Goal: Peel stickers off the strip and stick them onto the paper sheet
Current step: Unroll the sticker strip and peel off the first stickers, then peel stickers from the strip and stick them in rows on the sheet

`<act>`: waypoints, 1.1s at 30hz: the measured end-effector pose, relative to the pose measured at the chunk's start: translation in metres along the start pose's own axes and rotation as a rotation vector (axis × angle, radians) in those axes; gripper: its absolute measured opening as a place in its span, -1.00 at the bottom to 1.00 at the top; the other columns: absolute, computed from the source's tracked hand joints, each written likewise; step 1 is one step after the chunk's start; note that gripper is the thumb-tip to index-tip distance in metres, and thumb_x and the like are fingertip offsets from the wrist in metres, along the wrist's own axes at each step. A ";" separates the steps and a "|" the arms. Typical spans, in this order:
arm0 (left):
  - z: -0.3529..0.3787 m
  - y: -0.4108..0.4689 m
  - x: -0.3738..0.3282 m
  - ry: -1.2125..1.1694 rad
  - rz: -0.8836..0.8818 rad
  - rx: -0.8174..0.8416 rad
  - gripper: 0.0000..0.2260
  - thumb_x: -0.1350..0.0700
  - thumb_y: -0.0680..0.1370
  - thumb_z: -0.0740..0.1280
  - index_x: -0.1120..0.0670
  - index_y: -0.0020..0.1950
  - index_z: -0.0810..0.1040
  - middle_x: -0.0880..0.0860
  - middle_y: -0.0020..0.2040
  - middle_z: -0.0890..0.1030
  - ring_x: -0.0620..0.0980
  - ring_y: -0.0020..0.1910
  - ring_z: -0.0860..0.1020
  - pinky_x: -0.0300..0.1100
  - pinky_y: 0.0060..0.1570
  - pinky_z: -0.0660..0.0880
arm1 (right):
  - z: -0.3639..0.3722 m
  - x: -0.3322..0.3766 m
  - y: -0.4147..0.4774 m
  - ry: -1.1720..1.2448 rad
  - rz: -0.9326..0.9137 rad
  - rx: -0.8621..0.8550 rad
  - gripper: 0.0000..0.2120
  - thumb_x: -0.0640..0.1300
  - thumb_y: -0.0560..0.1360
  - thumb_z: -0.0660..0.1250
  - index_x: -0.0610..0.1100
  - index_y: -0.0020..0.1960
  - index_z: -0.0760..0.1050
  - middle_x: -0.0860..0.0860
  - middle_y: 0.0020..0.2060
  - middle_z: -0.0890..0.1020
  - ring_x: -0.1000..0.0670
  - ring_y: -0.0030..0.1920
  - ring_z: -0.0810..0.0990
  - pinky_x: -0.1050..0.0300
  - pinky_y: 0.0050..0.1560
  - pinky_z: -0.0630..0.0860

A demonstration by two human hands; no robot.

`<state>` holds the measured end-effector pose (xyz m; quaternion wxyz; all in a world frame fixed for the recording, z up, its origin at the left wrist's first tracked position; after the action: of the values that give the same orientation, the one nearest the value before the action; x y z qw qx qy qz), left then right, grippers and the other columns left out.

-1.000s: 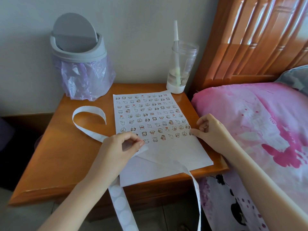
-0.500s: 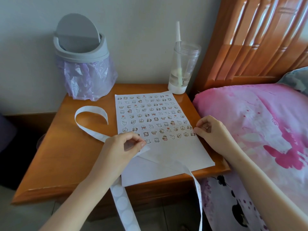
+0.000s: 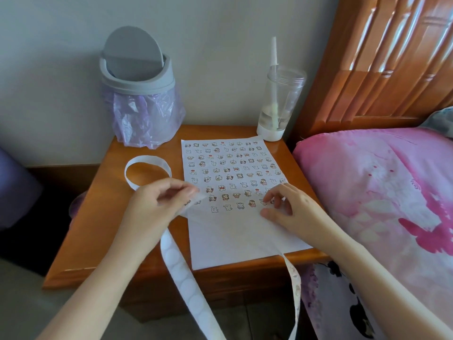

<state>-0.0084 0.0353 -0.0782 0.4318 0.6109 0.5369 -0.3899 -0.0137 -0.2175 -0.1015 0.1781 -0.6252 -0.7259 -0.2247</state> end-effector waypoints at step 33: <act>-0.048 -0.006 0.008 -0.029 -0.116 0.000 -0.90 0.08 0.47 0.37 -0.04 -0.04 0.62 -0.01 -0.42 0.62 -0.10 -0.59 0.46 -0.33 -0.59 0.39 | 0.022 0.092 -0.035 0.033 0.029 0.071 -0.95 -0.03 0.52 0.29 0.07 -0.12 0.45 0.18 -0.21 0.54 0.17 -0.25 0.50 0.39 -0.24 0.43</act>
<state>-0.0133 0.0833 -0.0710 0.4163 0.5732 0.5649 -0.4232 -0.0622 -0.1332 -0.0737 0.2153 -0.6254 -0.7211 -0.2062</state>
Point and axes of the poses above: each hand's wrist, its own y-axis towards the middle knuckle, its own z-axis out of the palm, x = y × z, the point moved 6 cm from there along y, towards the middle knuckle
